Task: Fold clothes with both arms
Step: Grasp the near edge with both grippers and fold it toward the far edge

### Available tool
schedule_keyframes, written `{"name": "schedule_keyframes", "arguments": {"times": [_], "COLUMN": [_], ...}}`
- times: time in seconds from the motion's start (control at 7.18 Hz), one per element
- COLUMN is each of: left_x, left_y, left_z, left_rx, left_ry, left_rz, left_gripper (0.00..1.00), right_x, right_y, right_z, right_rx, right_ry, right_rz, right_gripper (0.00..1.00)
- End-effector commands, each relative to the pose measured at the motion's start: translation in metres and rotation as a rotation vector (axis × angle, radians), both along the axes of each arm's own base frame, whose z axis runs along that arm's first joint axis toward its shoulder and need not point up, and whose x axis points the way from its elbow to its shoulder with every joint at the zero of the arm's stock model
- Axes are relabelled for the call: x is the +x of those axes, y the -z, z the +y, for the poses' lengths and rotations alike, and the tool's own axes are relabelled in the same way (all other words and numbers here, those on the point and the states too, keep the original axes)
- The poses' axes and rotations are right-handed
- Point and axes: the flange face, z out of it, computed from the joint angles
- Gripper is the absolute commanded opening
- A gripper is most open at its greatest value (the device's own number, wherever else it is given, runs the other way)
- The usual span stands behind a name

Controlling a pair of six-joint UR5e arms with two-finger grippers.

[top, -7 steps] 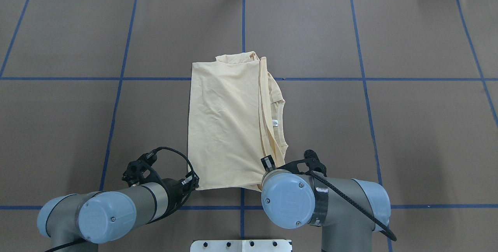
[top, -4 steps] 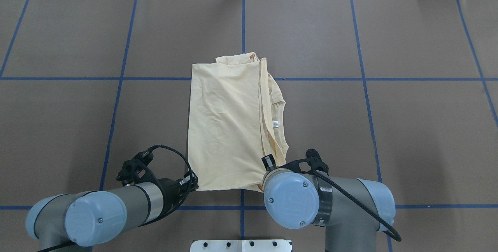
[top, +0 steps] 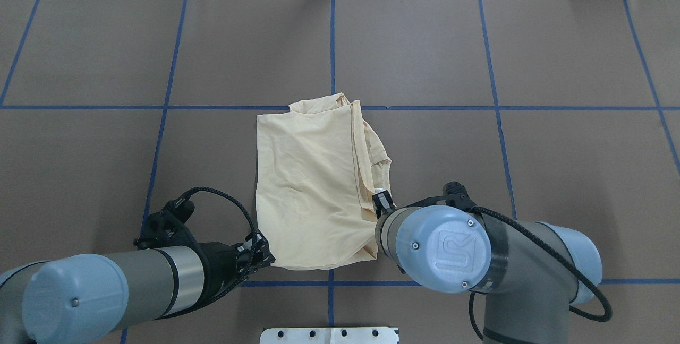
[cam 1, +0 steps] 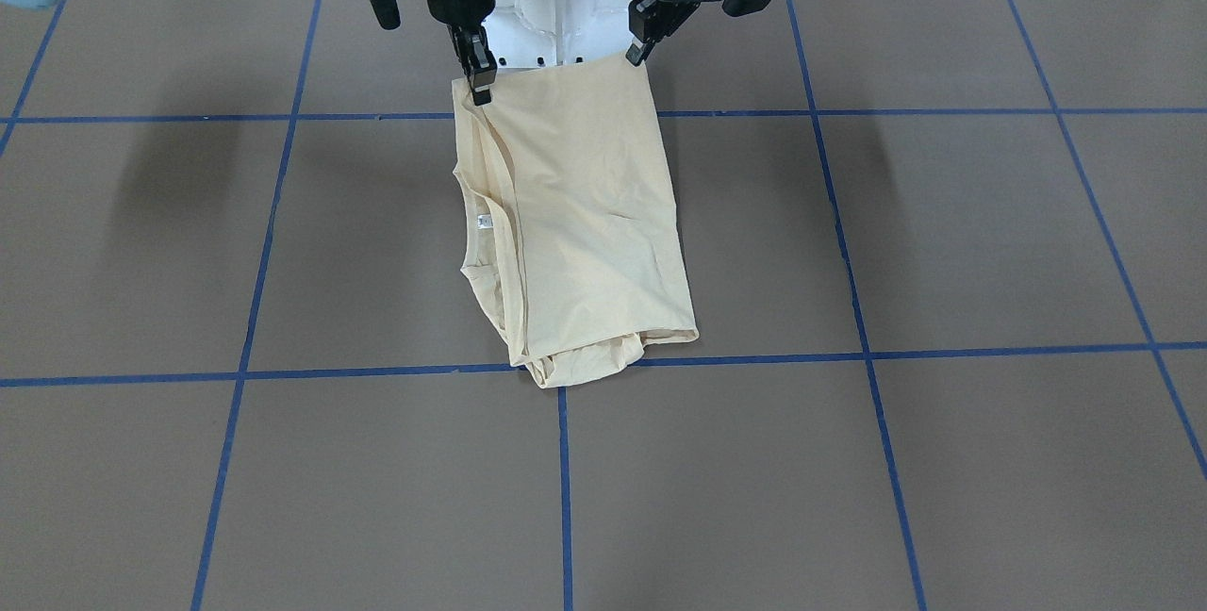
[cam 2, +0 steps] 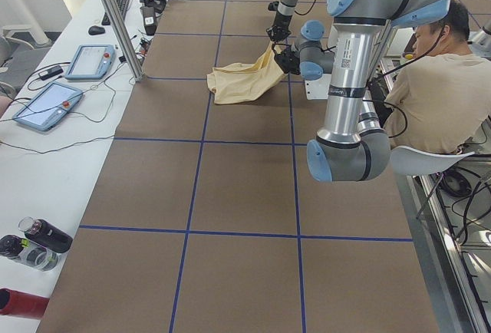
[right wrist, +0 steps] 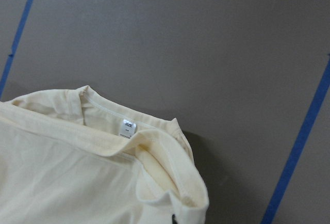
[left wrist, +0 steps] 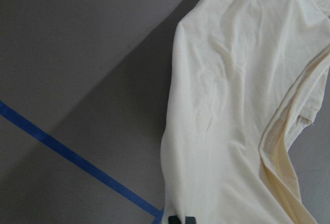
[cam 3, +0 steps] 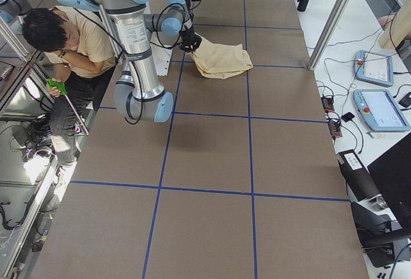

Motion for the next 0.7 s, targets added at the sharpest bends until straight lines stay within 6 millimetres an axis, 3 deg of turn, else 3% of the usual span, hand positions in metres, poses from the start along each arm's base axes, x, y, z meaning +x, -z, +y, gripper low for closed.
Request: {"name": "schedule_keyframes", "arguments": {"times": [0.0,0.14,0.28,0.56], "left_x": [-0.013,-0.015,-0.006,0.002], "left_y": [0.009,0.006,-0.007,-0.018], "left_z": [-0.101,-0.149,-0.170,-0.214], "left_rx": [0.087,0.078,0.112,0.111], "left_ry": [0.041,0.038,0.035,0.076], "left_rz": [-0.041,-0.066,-0.107,-0.149], "left_gripper": [0.00,0.00,0.00,0.00], "right_x": [0.004,-0.007,-0.021,-0.055], "right_y": [0.010,0.009,0.008,-0.002], "right_z": [-0.092,-0.131,-0.162,-0.207], "right_rx": [-0.016,-0.020,-0.021,-0.024], "right_ry": [-0.016,-0.023,-0.013,0.002], "right_rz": [0.006,-0.016,-0.012,0.003], "right_gripper": [0.00,0.00,0.00,0.00]}}
